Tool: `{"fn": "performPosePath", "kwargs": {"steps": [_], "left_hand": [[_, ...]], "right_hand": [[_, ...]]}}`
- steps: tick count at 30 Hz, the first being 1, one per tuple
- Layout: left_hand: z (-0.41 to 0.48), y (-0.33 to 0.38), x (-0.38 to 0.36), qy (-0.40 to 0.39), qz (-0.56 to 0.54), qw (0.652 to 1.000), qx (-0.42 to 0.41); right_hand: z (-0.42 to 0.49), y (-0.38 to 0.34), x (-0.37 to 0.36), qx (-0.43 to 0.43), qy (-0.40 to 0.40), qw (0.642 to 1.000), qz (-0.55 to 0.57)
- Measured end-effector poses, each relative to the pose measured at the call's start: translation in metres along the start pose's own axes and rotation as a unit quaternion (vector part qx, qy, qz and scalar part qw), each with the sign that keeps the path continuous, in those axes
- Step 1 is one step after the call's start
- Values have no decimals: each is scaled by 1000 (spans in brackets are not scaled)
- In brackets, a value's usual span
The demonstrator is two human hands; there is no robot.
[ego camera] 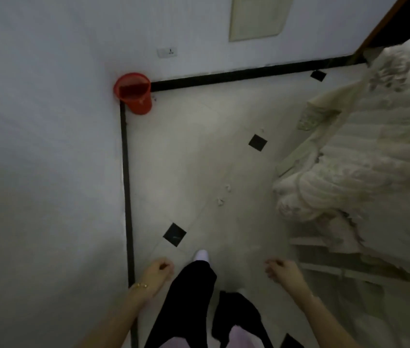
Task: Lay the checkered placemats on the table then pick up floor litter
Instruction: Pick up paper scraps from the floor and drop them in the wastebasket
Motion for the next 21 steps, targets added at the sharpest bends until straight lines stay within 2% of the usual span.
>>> {"fn": "performPosePath", "kwargs": {"steps": [3,7,11,13,16,18,21], "left_hand": [[69,45,-15,5,-15,1000,-23],[191,39,-42,5,-30,999,-42],[327,7,-87,20,-38,996,-75],[395,-12,-113,11,-4,996,-92],[491,-31,-147,3,104,985,-141],[544,-38,-168,-3,219,952,-214],[605,-45,-198,-43,376,866,-326]], "right_hand": [[67,-58,6,55,5,998,-1],[195,-101,-1,89,28,996,-6],[336,-104,-32,129,52,990,-32],[399,-102,-48,144,67,986,-56],[480,-102,-74,164,61,980,-95],[525,-103,-91,192,65,968,-146],[582,-111,-115,243,69,942,-220]]}}
Point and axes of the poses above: each hand's wrist, its own z-axis towards the middle knuckle, its own x-axis out of the back of the hand, y = z × x, the point moved 6 cm from there along z, towards the middle knuckle, and after that the axes turned 13 degrees about -z, right-handed, at the moved point
